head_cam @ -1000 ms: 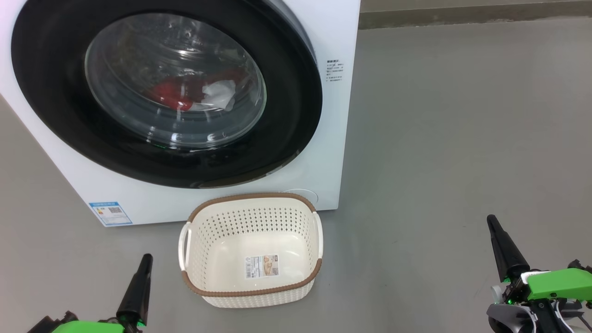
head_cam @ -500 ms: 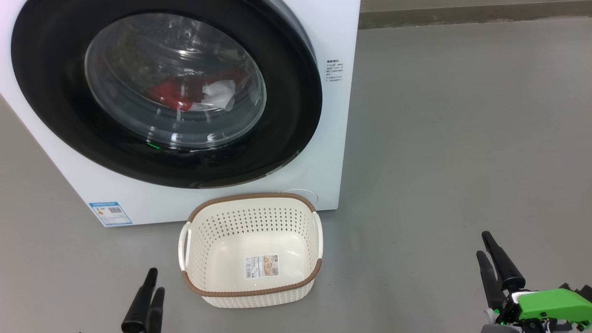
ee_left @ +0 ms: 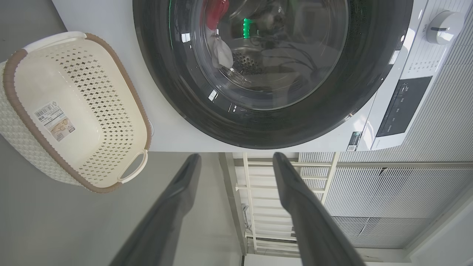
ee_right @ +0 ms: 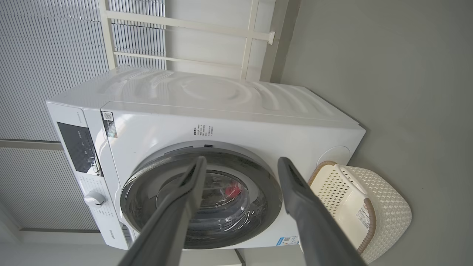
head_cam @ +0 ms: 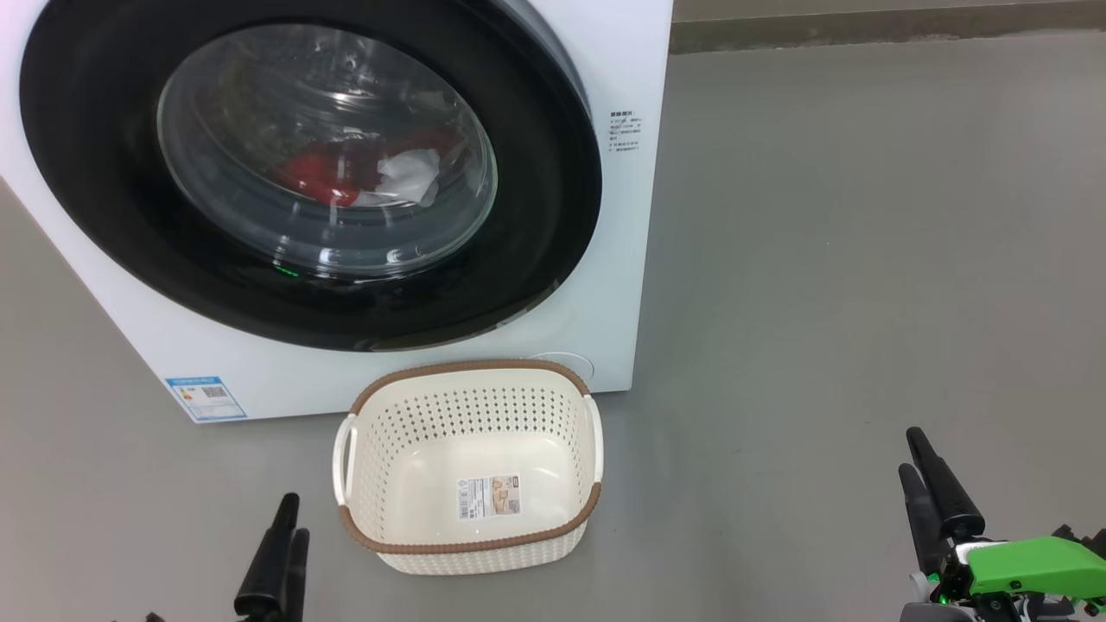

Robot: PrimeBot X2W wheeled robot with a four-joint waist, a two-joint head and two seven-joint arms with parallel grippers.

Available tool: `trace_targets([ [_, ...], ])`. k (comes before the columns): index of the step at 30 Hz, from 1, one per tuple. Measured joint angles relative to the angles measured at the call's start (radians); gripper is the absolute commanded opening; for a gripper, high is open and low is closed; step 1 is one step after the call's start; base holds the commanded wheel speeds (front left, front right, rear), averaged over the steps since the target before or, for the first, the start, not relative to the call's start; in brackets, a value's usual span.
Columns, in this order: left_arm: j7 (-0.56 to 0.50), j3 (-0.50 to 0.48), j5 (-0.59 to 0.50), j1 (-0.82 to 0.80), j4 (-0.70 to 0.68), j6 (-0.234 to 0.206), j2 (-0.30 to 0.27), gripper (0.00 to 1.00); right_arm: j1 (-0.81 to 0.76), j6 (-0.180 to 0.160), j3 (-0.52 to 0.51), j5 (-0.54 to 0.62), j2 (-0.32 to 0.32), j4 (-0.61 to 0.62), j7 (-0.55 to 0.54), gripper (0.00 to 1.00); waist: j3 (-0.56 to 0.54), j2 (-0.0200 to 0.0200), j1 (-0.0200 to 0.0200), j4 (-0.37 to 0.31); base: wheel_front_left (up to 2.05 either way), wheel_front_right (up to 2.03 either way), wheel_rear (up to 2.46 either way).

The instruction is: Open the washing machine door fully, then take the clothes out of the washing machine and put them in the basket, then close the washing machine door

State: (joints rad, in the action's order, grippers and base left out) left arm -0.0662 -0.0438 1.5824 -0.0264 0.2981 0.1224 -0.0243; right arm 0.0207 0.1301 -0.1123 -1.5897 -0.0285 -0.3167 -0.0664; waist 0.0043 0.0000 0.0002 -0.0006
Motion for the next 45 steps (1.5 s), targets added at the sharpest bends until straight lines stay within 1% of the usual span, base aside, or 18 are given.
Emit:
trace_targets([
  [5, 0.017, 0.004, -0.046, -0.004, -0.011, 0.0, 0.0, 1.0, 0.0, 0.0, 0.013, 0.036, -0.012, 0.001, 0.018, 1.0, 0.0, 0.0, 0.0, 0.0, 0.0, 0.0, 0.0],
  [13, 0.041, 0.009, -0.178, -0.007, -0.034, 0.0, 0.0, 1.0, 0.003, 0.0, 0.022, 0.14, -0.023, 0.004, 0.042, 1.0, -0.001, 0.0, 0.0, 0.0, 0.0, 0.0, 0.0],
  [32, 0.095, 0.037, -0.519, -0.015, -0.059, 0.0, -0.001, 1.0, 0.004, 0.0, 0.032, 0.512, -0.028, 0.031, 0.097, 1.0, -0.012, 0.0, -0.0001, 0.002, 0.0, 0.0, 0.0],
  [45, 0.132, 0.066, -0.708, -0.015, -0.058, -0.009, -0.002, 1.0, 0.003, 0.0, 0.054, 0.723, -0.033, 0.034, 0.131, 1.0, -0.017, 0.0, -0.0001, 0.002, 0.0, 0.0, 0.0],
])
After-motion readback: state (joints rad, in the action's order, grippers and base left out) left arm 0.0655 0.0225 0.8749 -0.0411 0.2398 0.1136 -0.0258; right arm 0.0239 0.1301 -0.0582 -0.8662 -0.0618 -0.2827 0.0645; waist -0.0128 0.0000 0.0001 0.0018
